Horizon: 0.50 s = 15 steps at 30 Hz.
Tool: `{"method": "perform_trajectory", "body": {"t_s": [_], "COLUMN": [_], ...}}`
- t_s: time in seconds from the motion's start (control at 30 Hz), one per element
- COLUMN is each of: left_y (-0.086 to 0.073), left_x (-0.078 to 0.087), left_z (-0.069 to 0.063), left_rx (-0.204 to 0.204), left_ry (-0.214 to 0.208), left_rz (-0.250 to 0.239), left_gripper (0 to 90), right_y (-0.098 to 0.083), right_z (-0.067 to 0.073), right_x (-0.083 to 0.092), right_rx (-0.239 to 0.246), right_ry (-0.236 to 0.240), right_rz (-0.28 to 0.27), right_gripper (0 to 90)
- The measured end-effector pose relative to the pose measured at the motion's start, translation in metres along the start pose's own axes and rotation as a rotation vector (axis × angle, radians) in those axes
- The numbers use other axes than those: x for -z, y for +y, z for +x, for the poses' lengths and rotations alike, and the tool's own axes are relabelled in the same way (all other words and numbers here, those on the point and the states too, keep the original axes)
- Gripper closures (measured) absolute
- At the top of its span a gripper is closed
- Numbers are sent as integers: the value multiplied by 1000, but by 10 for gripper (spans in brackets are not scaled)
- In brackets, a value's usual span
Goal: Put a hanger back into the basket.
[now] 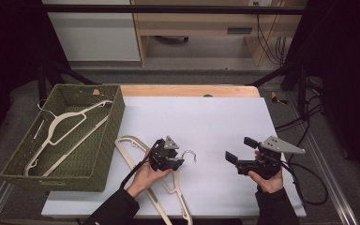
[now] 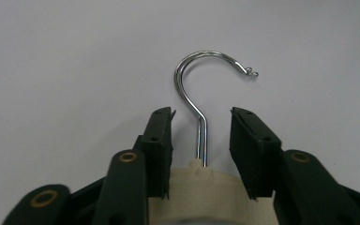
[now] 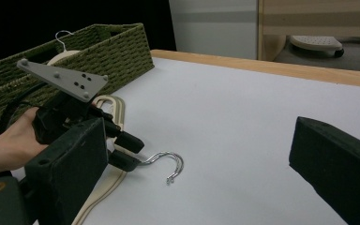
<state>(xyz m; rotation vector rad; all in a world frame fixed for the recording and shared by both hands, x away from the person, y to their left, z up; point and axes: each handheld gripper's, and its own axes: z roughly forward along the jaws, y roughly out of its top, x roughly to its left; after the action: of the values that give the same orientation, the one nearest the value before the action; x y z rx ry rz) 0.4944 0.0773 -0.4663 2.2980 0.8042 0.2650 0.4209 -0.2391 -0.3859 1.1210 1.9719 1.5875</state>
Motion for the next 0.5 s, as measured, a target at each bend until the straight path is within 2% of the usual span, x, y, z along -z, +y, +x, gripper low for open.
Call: {"method": "perform_trajectory", "body": {"t_s": [0.1,0.37,0.5], "left_y": [-1,0,2], "left_x": [-5,-4,-4], "left_z": [0,0,-2], "left_rx": [-8,-12,-20], "left_ry": [0,7,6], "left_rz": [11,26,41], "left_gripper": [675,788,817], "right_y": [0,-1,-1], "right_z": [1,0,1], "right_x": [-1,-2,-2], "right_rx": [-8,1,-2], "right_ry": [-2,3,5], "right_rz": [1,8,9], "right_gripper": [50,50,50]}}
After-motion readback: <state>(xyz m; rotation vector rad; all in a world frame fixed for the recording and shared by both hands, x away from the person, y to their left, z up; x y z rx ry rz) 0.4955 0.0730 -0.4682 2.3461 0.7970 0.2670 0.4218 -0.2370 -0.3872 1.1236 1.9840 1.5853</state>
